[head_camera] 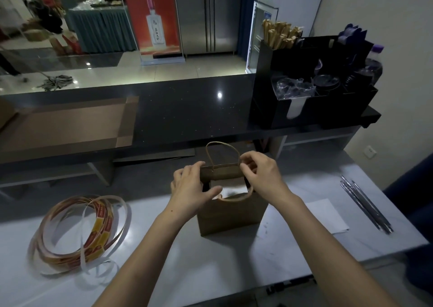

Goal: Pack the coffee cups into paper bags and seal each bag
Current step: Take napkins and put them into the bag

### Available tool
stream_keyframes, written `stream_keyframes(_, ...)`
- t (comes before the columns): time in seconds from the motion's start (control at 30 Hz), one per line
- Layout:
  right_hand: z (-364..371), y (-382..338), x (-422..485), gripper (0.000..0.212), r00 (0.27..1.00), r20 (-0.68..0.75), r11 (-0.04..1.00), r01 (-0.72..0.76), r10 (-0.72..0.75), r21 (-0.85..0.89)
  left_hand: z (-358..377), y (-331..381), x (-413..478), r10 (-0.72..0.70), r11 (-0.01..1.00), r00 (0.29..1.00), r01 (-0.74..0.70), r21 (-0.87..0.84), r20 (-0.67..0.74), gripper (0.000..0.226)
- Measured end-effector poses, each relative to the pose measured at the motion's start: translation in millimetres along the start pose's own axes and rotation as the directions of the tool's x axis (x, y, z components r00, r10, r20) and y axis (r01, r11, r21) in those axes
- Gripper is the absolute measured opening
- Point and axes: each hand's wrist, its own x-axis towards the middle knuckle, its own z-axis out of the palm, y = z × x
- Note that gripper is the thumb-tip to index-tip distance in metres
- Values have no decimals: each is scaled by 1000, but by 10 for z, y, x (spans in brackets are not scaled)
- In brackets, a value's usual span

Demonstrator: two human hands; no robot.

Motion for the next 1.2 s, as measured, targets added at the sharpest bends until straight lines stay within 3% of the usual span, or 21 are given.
stream_keyframes(0.23,-477,170,45,18,996,-85,994,25,-16,102,-219,542,52,124,989,963,-141,-53,-239,31)
stream_keyframes(0.47,-1047,743,-5,13,987,-158,992,-20,39,121,-14,1484,132,341,939,885,-334,76,-316,30)
stream_keyframes(0.73,-1600,1581,-207,11,965,-217,986,-129,150,105,886,2302,286,399,915,904,-403,3,-153,28)
stream_keyframes(0.97,-1909,2289,-416,16,940,-231,968,-244,252,61,1816,2686,322,432,900,901,-433,36,37,28)
stream_keyframes(1.2,-2006,3076,-649,17,906,-175,918,-396,386,-29,2672,2842,377,360,923,915,-378,72,182,28)
